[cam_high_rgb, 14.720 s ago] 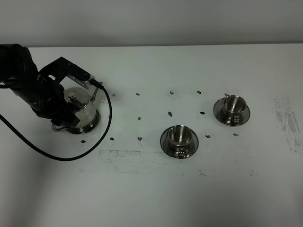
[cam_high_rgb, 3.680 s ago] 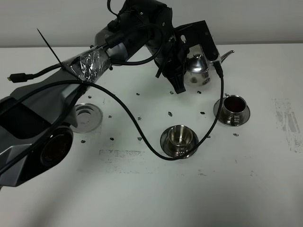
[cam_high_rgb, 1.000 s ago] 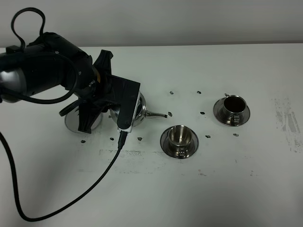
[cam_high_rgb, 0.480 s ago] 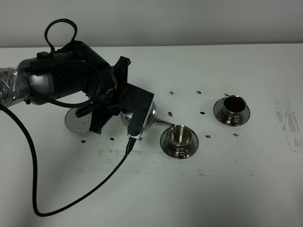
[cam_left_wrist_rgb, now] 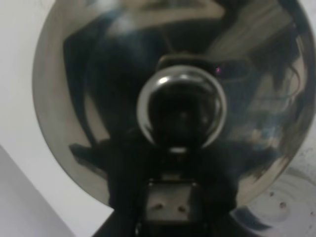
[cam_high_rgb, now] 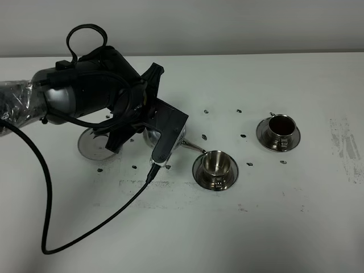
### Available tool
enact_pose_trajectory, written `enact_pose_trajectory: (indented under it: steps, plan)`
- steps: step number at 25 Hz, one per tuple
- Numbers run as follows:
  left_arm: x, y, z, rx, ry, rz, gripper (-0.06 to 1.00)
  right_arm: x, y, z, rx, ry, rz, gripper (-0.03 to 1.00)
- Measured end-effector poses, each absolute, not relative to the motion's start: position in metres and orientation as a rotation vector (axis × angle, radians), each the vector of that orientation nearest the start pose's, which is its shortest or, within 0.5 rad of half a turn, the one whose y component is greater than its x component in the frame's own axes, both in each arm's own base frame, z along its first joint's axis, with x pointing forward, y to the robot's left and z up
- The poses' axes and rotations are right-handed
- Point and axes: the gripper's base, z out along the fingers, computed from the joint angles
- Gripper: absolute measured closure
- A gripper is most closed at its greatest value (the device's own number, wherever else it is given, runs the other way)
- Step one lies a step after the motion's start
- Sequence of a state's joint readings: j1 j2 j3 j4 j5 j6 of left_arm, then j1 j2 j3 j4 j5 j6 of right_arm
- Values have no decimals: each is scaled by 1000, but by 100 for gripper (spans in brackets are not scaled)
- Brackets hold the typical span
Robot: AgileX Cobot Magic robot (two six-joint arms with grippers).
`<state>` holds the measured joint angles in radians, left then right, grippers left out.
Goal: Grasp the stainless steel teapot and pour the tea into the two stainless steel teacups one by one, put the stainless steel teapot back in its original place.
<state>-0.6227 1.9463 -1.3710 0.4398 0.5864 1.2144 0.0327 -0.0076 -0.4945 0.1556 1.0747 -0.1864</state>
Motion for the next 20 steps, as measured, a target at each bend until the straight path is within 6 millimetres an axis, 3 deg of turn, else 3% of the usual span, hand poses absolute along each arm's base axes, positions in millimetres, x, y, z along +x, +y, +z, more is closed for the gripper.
enact_pose_trajectory:
  steps: [10,20]
  plan:
    - [351,-245,193,-3040,-1503,-857,76,-7,12,275,-232,2034,91,59]
    - [352,-257,201,-3047,-1298,-1016,76,-7,12,275,-232,2034,91,59]
